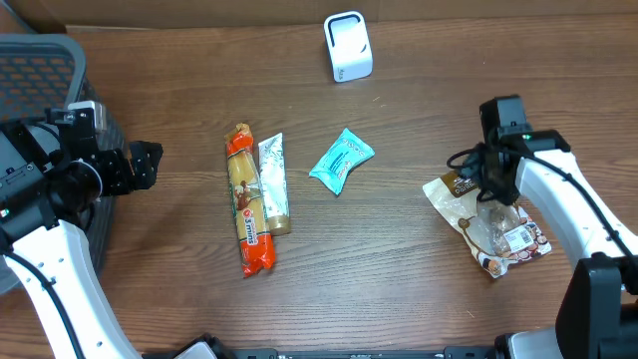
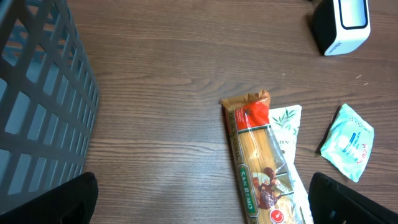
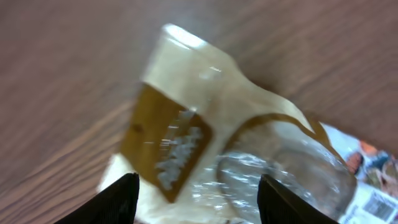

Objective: Scan the item barcode

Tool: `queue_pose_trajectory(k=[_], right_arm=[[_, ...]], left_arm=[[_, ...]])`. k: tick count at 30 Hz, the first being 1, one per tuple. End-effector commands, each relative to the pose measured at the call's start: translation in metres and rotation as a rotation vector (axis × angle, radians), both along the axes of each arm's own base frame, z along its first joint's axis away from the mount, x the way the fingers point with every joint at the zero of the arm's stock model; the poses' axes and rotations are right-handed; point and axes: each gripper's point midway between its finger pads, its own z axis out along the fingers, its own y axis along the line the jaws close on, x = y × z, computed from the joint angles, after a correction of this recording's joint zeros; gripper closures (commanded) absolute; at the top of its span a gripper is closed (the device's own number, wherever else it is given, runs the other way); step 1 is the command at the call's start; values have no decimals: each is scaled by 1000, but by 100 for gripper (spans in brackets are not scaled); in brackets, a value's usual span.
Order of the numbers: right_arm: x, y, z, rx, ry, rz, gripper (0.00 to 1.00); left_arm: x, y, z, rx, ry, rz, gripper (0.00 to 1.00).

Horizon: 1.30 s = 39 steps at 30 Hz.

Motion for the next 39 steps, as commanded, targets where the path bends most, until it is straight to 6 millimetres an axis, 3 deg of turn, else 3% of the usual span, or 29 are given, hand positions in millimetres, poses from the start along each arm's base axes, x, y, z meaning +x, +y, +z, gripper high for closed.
queue_pose_trajectory(k=[1,3,5,8,14,19,25,32,36,39], right_arm=[[-12,-6,-15,-8,24,-82,28],[-15,-5,-19,-2,31,-81,26],[-12,-3,-21,0,26,-49,32],[-8,6,-27,32,33,62,32],[-15,5,-52,19,115,106,10],[-14,9,-69,20,154,223,6],[-4,75,-63,254,44,742,6],[-27,137,-58,260,-9,1331,2],[-23,158,-40,259,-42,1394,0],[-16,167,1,295,-100,1400,0]], left_arm=[[1,-1,0,-1,-7,-17,1],[1,-1,0,-1,-7,-17,0],[1,-1,0,-1,-7,-17,0],[1,-1,0,-1,-7,-17,0],[1,-1,0,-1,-7,-17,0],[1,-1,0,-1,-7,-17,0],[1,-1,0,-1,-6,-17,0],[1,-1,0,-1,-7,-17,0],[1,-1,0,-1,-7,-17,0],[1,-1,0,-1,-7,-17,0]])
